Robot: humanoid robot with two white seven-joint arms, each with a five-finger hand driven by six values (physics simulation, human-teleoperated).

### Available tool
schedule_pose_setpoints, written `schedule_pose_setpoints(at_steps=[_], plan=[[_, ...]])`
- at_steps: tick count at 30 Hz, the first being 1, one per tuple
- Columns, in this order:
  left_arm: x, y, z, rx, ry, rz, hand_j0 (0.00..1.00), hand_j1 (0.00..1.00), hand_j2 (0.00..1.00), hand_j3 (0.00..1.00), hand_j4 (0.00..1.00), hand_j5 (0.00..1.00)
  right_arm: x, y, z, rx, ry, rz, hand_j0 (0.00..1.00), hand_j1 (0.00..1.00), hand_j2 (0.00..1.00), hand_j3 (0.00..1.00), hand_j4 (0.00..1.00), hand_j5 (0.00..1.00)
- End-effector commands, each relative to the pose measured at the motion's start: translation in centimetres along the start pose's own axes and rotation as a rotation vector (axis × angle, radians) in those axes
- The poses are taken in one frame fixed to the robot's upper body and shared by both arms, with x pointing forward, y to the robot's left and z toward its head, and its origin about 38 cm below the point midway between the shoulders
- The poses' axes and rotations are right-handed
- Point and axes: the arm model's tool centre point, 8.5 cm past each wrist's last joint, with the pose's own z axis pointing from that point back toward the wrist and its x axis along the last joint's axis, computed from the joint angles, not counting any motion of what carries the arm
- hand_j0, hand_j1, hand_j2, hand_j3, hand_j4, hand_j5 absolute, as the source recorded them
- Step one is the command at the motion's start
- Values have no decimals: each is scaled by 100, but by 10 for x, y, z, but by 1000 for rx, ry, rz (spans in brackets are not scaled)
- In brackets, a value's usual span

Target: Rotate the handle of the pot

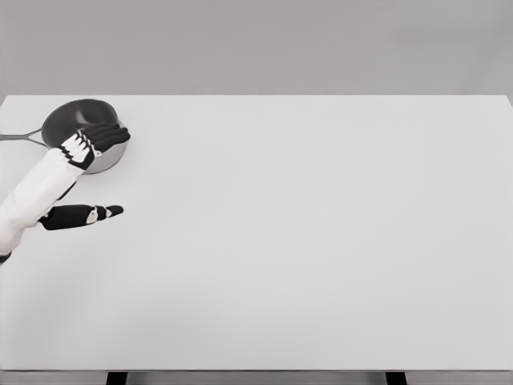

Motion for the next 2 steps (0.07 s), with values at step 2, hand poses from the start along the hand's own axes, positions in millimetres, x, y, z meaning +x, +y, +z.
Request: schedule_pose_setpoints(at_steps=[2], plan=[[0,-2,0,-19,-1,5,100,100,100,100,100,100,0,0,0,0,0,0,100,100,100,100,100,100]])
